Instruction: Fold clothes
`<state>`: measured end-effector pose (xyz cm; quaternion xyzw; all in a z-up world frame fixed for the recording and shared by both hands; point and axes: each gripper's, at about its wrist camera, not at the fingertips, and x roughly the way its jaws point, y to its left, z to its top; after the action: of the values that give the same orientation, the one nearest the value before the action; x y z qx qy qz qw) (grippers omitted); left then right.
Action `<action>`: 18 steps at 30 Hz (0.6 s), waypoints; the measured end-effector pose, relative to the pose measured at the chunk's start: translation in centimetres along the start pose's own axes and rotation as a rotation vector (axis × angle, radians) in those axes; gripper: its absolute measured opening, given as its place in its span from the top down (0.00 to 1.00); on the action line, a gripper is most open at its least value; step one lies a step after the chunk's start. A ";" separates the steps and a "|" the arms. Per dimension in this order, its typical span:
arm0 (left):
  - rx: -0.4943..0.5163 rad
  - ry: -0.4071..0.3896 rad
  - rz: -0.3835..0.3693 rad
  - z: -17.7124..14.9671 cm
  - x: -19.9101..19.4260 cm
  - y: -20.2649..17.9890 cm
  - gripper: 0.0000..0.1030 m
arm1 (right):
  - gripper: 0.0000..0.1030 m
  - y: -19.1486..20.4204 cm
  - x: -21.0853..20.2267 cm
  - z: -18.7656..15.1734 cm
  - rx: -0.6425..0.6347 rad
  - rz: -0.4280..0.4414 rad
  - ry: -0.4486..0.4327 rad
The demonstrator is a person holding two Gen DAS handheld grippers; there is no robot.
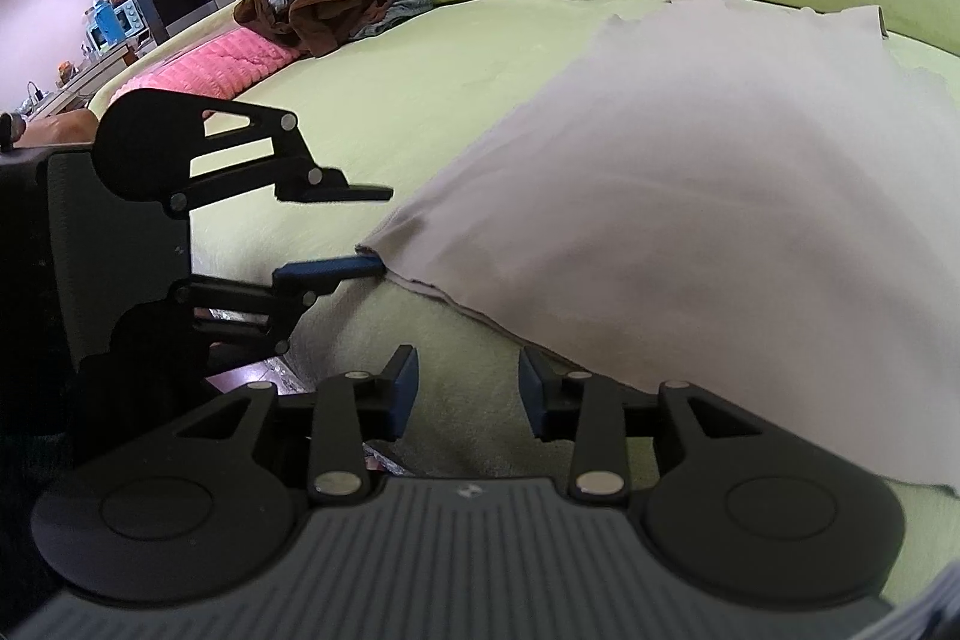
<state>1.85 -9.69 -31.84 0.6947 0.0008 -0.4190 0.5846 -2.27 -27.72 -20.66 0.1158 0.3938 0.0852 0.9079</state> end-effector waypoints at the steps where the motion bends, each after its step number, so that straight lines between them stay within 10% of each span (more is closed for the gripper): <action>1: -0.013 0.001 -0.016 0.0 0.1 0.2 0.98 | 0.68 0.0 0.0 0.0 0.000 0.000 0.000; 18: 0.039 -0.059 -0.006 -1.0 -1.4 -0.8 1.00 | 0.68 0.8 0.1 1.2 -0.048 0.009 -0.028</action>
<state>1.13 -7.89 -31.72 0.6931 -0.0227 -0.4410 0.5697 -1.33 -27.06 -19.72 0.0968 0.3782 0.0973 0.9155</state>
